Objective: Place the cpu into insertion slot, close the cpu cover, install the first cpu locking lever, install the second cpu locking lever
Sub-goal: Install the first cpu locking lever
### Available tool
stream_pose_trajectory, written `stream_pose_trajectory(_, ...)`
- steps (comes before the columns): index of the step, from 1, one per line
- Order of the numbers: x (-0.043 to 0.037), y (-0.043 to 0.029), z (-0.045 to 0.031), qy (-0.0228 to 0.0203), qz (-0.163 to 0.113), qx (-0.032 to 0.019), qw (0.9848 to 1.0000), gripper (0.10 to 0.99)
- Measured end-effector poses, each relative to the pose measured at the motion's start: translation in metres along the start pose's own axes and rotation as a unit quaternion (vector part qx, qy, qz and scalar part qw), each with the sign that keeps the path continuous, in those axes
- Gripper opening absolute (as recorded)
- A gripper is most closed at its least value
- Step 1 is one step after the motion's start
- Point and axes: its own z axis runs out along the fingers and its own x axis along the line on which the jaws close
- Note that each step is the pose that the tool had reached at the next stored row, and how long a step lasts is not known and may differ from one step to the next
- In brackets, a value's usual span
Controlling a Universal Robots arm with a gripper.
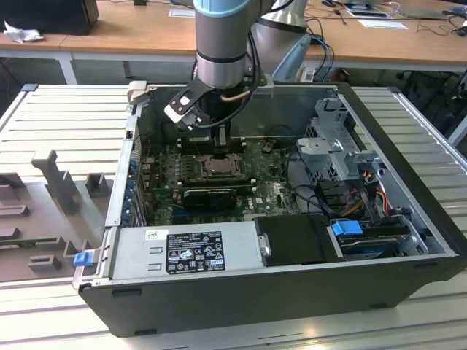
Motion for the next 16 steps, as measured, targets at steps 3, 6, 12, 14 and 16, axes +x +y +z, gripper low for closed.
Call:
stream_pose_trajectory(3, 0.0, -0.0001, -0.0016, -0.0001, 0.0, 0.0, 1.0, 0.106)
stream_pose_trajectory(6, 0.0001, -0.0003, -0.0054, 0.0, 0.0, -0.0001, 1.0, 0.106)
stream_pose_trajectory(12, 0.0005, -0.0001, -0.0164, -0.001, 0.0, 0.0, 1.0, 0.106)
stream_pose_trajectory(14, 0.0006, 0.0, -0.0191, -0.001, 0.0, -0.0001, 1.0, 0.106)
stream_pose_trajectory(16, 0.0006, 0.0, -0.0204, -0.0011, 0.0, 0.0, 1.0, 0.106)
